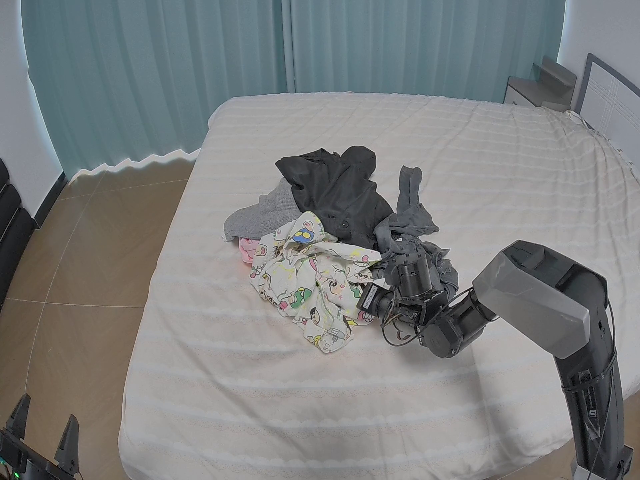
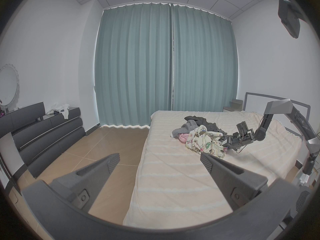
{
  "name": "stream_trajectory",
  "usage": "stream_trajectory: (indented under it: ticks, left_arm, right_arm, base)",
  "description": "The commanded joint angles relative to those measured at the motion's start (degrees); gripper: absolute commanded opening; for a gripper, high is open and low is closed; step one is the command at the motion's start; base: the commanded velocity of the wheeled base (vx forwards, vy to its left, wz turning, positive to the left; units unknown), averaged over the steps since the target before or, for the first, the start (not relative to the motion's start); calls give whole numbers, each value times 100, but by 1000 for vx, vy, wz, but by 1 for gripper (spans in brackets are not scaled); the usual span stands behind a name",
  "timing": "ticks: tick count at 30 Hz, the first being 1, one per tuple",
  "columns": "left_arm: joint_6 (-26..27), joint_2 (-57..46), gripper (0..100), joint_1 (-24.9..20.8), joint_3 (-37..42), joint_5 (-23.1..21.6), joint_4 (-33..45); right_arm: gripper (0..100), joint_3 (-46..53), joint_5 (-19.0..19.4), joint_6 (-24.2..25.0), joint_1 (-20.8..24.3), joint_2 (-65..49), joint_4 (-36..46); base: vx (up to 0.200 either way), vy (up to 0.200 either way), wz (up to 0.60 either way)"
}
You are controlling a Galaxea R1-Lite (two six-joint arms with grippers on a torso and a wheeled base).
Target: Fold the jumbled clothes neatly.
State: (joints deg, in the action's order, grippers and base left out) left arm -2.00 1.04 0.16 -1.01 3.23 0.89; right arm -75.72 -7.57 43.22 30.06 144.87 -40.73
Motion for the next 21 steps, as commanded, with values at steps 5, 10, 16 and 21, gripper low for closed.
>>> stream_trajectory:
  ticks: [5, 10, 16, 21]
  left_arm:
    - [-2, -68, 100, 2, 75, 2, -1]
    - [-2, -68, 100, 2, 75, 2, -1]
    - [-2, -68, 100, 2, 75, 2, -1]
    - [15, -68, 100, 2, 75, 2, -1]
  right_arm:
    - [0, 945, 124, 328, 17, -803, 4]
    - [0, 1657, 423, 600, 8, -1497, -32]
    - [0, 2245, 529, 759, 8, -2402, -40]
    - [0, 2474, 529, 767, 79, -3272, -40]
  base:
    - [0, 0, 0]
    - [0, 0, 0]
    - [0, 0, 0]
    - [0, 0, 0]
